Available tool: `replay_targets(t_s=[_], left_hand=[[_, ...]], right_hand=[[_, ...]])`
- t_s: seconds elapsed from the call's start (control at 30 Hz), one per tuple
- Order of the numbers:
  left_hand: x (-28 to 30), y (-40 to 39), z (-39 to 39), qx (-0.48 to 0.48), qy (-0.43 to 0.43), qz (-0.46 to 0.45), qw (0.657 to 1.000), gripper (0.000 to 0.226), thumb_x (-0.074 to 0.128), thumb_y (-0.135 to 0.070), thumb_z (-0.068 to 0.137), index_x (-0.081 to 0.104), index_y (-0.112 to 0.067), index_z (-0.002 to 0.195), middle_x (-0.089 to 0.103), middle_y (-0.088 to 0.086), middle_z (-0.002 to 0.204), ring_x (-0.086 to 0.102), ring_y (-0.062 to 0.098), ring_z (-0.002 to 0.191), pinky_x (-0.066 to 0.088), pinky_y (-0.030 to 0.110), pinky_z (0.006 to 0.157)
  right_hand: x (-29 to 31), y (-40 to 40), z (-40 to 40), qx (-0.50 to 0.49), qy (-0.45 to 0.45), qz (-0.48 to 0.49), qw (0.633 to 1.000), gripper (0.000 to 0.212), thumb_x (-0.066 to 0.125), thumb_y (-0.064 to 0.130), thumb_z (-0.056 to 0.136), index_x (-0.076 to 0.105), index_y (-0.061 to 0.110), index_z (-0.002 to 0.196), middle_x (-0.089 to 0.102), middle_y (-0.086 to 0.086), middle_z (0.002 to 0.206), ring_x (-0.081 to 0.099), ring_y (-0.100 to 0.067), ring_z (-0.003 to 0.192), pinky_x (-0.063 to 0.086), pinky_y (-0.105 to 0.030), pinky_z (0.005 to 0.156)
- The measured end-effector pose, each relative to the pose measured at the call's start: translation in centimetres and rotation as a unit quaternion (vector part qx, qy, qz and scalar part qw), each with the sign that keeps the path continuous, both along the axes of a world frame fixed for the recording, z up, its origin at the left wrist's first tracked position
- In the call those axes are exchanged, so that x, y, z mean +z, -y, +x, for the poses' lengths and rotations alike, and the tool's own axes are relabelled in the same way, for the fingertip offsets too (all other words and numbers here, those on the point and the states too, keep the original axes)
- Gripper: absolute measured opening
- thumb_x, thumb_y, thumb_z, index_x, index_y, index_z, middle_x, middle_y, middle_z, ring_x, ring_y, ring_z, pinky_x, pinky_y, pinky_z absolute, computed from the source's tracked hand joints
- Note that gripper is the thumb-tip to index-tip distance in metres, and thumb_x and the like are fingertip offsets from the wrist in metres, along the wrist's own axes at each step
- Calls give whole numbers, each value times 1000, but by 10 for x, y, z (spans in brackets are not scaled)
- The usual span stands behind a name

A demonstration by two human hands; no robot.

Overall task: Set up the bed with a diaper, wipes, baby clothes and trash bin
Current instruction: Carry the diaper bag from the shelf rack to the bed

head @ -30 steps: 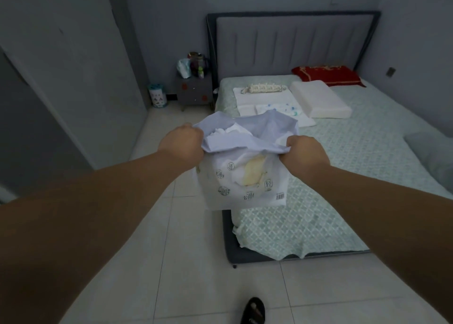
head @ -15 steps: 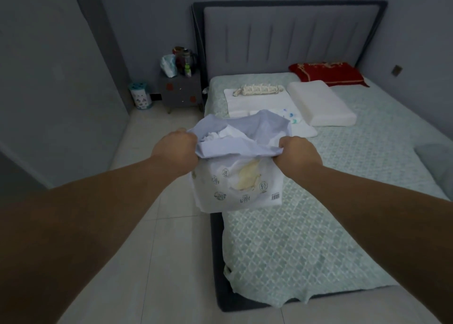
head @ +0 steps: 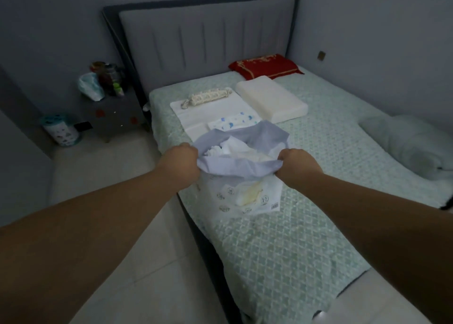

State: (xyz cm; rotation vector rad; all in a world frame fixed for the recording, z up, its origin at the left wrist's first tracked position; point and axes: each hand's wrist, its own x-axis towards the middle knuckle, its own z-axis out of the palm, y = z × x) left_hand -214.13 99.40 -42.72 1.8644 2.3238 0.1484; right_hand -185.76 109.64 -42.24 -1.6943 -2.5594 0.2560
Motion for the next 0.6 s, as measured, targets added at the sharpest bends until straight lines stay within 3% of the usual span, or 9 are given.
replay_targets(t_s=[0.1, 0.2, 0.33, 0.5, 0.6], left_hand=[[6, -21, -27, -25, -60, 18, 998, 11, 60, -22, 83, 57, -18, 93, 53, 3, 94, 59, 28, 89, 49, 34, 74], [4, -46, -52, -67, -62, 8, 996, 14, 59, -17, 85, 62, -12, 98, 58, 10, 102, 59, 31, 93, 51, 38, 80], [-5, -86, -77, -107, -65, -17, 992, 15, 56, -11, 89, 63, -1, 99, 59, 20, 112, 60, 34, 102, 46, 42, 91], [-12, -133, -80, -106, -96, -28, 989, 19, 59, -21, 86, 60, -15, 104, 59, 7, 106, 60, 29, 95, 52, 37, 77], [-24, -167, -78, -113, -88, -53, 988, 20, 60, -23, 85, 61, -16, 105, 61, 6, 104, 62, 29, 94, 54, 36, 78]], right_hand=[[-6, -8, -22, -45, -8, -15, 999, 14, 55, 26, 88, 60, 13, 89, 65, -8, 90, 64, -28, 88, 52, -34, 74], [-13, -20, -43, -69, -10, -23, 997, 16, 54, 27, 87, 62, 14, 93, 65, -7, 93, 64, -27, 91, 51, -33, 75], [-24, -38, -63, -82, -16, -27, 996, 32, 54, 30, 89, 62, 14, 115, 63, -8, 117, 61, -28, 108, 50, -37, 89], [-44, -77, -74, -98, 11, -47, 994, 48, 58, 35, 88, 52, 16, 132, 59, -10, 125, 59, -29, 114, 49, -39, 93], [-58, -105, -74, -107, 10, -73, 992, 64, 65, 38, 85, 44, 15, 140, 57, -11, 127, 59, -29, 115, 48, -37, 91]])
